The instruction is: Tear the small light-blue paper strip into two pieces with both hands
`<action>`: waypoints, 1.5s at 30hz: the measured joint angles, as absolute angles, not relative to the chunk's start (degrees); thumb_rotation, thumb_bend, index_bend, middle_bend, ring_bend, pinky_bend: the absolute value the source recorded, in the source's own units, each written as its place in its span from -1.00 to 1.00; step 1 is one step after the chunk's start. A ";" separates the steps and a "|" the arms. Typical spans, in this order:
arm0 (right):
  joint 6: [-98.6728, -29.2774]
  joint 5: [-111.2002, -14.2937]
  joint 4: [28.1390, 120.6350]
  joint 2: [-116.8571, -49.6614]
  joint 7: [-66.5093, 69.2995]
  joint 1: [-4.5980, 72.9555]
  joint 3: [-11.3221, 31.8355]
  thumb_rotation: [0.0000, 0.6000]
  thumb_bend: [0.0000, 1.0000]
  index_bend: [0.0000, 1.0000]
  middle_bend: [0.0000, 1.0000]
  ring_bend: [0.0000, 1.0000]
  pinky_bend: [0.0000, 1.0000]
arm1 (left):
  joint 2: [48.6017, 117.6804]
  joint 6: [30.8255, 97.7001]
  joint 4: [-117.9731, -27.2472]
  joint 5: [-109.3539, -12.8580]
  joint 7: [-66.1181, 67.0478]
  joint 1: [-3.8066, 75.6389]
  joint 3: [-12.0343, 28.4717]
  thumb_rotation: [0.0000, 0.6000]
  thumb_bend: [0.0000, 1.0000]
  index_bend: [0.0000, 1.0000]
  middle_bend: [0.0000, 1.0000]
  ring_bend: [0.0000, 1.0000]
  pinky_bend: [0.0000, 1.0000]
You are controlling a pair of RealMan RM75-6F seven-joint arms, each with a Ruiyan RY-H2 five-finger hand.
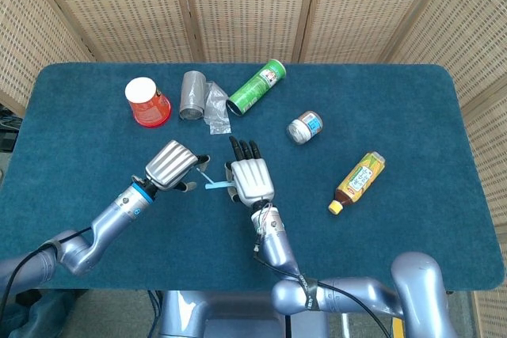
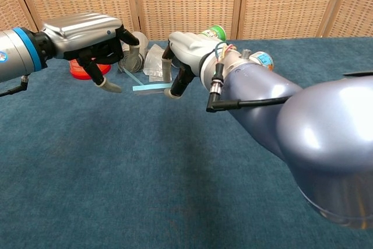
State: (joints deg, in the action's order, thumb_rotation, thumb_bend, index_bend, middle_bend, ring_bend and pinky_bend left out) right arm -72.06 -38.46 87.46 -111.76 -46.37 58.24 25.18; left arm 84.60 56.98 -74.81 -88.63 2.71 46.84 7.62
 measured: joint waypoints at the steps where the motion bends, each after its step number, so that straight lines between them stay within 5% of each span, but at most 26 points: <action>1: -72.05 -38.42 87.46 -111.70 -46.40 58.25 25.17 1.00 0.29 0.25 -1.00 -1.00 -1.00 | 84.63 56.99 -74.80 -88.53 2.65 46.88 7.60 1.00 -0.66 0.13 0.85 0.74 0.74; 21: -71.87 -37.95 87.90 -111.27 -46.41 58.55 24.93 1.00 0.29 0.25 -1.00 -1.00 -1.00 | 86.65 57.68 -73.29 -87.82 2.67 47.97 7.23 1.00 -0.25 0.23 0.86 0.74 0.74; 34: -71.91 -37.88 88.58 -110.32 -46.03 58.39 24.90 1.00 0.29 0.25 -1.00 -1.00 -1.00 | 87.10 57.61 -73.31 -86.94 3.70 48.24 7.07 1.00 0.00 0.55 0.87 0.74 0.74; 45: -71.70 -38.36 88.19 -109.07 -45.05 57.73 24.33 1.00 0.29 0.25 -1.00 -1.00 -1.00 | 86.51 57.66 -71.44 -85.82 2.67 47.48 6.69 1.00 0.10 0.61 0.88 0.74 0.74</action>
State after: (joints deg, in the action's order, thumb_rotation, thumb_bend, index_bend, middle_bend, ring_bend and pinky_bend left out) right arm -71.70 -38.36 88.19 -109.07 -45.05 57.73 24.33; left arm 86.51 57.66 -71.44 -85.82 2.67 47.48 6.69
